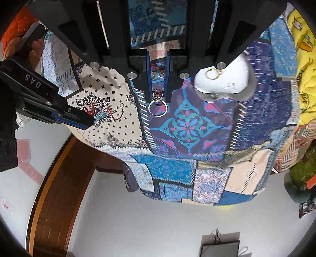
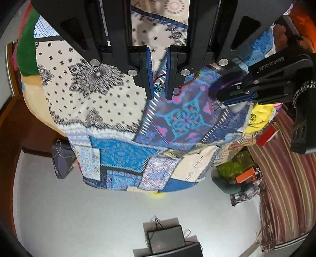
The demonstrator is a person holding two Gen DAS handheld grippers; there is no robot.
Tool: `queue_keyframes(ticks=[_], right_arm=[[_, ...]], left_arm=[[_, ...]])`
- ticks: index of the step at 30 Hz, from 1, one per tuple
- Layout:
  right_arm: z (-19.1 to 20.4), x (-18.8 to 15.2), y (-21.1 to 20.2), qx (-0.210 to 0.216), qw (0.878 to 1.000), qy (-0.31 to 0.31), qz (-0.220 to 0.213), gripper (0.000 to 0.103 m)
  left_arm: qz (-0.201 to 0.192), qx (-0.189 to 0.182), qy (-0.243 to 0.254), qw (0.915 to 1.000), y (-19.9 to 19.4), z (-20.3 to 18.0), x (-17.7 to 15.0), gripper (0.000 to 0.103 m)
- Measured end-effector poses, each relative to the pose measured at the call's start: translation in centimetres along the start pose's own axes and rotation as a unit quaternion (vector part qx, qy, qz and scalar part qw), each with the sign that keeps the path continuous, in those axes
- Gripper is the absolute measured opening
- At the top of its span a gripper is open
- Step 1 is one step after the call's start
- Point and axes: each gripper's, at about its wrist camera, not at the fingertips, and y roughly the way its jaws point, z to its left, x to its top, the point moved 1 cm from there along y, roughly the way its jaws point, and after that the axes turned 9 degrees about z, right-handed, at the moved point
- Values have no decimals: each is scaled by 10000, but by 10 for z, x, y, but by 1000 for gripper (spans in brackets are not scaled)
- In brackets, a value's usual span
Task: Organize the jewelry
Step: 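Lift both pieces into the heart tin and open both tools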
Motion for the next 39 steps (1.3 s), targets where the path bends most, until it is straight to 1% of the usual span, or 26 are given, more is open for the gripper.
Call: queue_keyframes(ticks=[8,16,22,29,35,39], right_arm=[[38,15,-6,251,9992,-207,-238,10],[75,27,-3,565,9968,-424,-371,10],[98,32,5,780,9945,-594,-362,10],[116,32,30,962,9926,-737,-101,10],[123,28,59,1077,9915,-698,229,10],[126,27,73,1077,9909,-707,387,10]], left_arm=[[-244,145,-144,9995,-34,24,-9,10],[-274,307,-381,9984,-52,53,-25,10],[-205,415,-528,9975,-53,71,-35,10],[-83,327,-647,9973,-43,83,-41,10],[84,258,-572,9980,-25,86,-40,10],[199,239,-562,9979,-14,89,-39,10]])
